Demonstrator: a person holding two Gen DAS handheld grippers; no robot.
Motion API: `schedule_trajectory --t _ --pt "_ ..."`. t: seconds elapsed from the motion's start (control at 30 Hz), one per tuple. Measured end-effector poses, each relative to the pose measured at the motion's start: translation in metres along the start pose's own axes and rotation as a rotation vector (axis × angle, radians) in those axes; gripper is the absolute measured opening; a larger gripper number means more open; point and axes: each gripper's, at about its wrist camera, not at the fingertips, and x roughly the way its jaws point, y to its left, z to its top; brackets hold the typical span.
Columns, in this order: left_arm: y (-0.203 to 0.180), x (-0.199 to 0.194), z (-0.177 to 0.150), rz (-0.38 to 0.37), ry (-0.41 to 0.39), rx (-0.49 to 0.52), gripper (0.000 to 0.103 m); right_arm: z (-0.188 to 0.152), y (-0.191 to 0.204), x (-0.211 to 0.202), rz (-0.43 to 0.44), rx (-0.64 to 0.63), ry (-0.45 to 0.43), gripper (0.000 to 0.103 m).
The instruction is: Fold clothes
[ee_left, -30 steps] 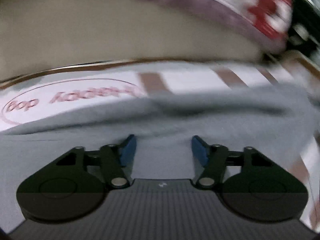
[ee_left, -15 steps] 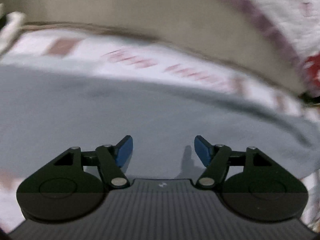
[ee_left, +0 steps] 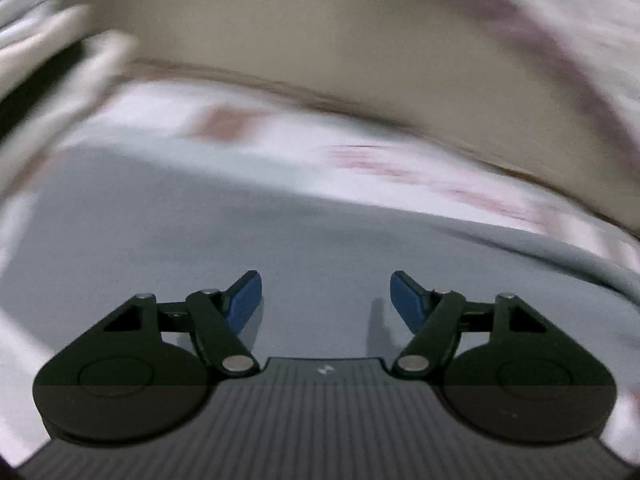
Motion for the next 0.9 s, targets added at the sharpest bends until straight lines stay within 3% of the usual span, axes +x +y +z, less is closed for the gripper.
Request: schedule_trajectory --t 0.1,0.2,0.3,0.37,0.43,0.47,0.5,0.6,0.67,0.77,0.9 --pt "-0.093 0.011 -0.014 -0.207 0.036 0.166 0.069 0.002 0.001 0.021 0.058 -0.001 -0.007 0.067" --pt "-0.185 0.031 -0.027 -0.359 0.084 0.296 0.067 -0.002 0.007 0.039 0.092 -0.047 -0.061 0.068" --pt "-0.261 0.056 -0.032 -0.496 0.136 0.324 0.067 -0.006 0.019 0.045 0.08 -0.181 -0.128 0.068" --pt "-0.297 0.082 -0.034 -0.542 0.176 0.303 0.067 -0.006 0.024 0.046 0.075 -0.248 -0.145 0.065" --pt "-0.328 0.109 -0.035 -0.524 0.21 0.284 0.066 -0.005 0.025 0.043 0.084 -0.281 -0.166 0.05" --pt "-0.337 0.12 -0.036 -0.491 0.212 0.283 0.066 -0.004 0.027 0.04 0.093 -0.29 -0.178 0.036" --pt "-0.344 0.129 -0.038 -0.456 0.202 0.289 0.066 -0.003 0.028 0.037 0.103 -0.3 -0.19 0.032" --pt "-0.353 0.133 -0.041 -0.401 0.171 0.321 0.066 -0.004 0.046 0.019 0.124 -0.378 -0.248 0.026" --pt "-0.348 0.131 -0.036 -0.405 0.194 0.301 0.066 -0.011 0.067 -0.002 0.173 -0.447 -0.296 0.024" --pt "-0.332 0.119 -0.025 -0.42 0.217 0.273 0.064 -0.026 0.098 -0.04 0.253 -0.53 -0.353 0.023" --pt "-0.295 0.087 -0.013 -0.365 0.203 0.32 0.064 -0.063 0.134 -0.09 0.336 -0.676 -0.432 0.022"
